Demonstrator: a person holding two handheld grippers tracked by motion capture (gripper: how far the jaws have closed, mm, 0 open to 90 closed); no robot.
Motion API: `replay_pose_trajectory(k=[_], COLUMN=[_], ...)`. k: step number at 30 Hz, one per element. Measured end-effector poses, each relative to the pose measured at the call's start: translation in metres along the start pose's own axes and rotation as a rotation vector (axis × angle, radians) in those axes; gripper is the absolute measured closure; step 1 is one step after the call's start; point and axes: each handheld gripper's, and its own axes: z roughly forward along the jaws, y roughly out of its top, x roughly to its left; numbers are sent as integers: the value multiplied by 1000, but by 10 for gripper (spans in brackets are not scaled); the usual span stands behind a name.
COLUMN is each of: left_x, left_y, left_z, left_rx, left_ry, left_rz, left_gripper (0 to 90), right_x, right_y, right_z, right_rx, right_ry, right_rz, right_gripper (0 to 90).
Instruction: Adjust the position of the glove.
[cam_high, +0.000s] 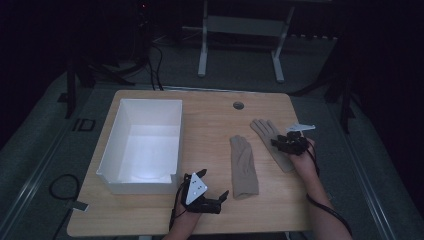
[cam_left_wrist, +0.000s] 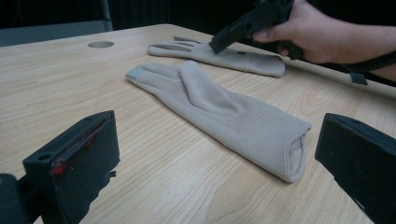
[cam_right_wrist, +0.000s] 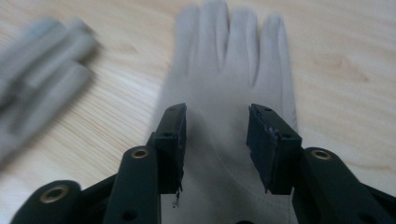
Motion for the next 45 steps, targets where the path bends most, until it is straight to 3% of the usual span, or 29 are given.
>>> replay_pose_trajectory(k=[2,5,10,15,19,23,24,25,28,30,39,40,45], left_x=[0,-1,0,0,-1,-2,-2,-2,-2,-2,-2,-2,-2], left_y=[0,0,0,0,0,0,0,0,0,0,0,0,0], left_z=[0,0,0,0,0,0,0,0,0,0,0,0,0], left_rx=[0,-1,0,-1,0,-2,-3,-3,-2,-2,0,-1,0], left_ry=[0,0,0,1,4,7,7,7,7,7,7,7,9], left_rz=[1,5,1,3,6,14,15,15,17,17,14,15,14], left_gripper=[1,2,1,1,1,1,1,1,1,1,1,2,1], right_x=[0,-2,3,9,21,34,40,40,45,49,54,54,57], right_y=[-2,-8,-7,1,16,31,38,38,39,36,20,10,-14], right_z=[4,4,4,2,-16,-39,-52,-52,-70,-85,-105,-110,-111], right_rx=[12,-19,-8,12,-60,-110,-130,-130,-158,-172,-160,-159,-134], right_ry=[0,16,-19,-57,-100,-127,-154,-154,-226,-265,-323,-324,-345], right_rz=[4,46,56,96,172,201,206,206,216,246,311,349,389], right_gripper=[568,586,783,834,836,835,835,835,835,836,836,835,835])
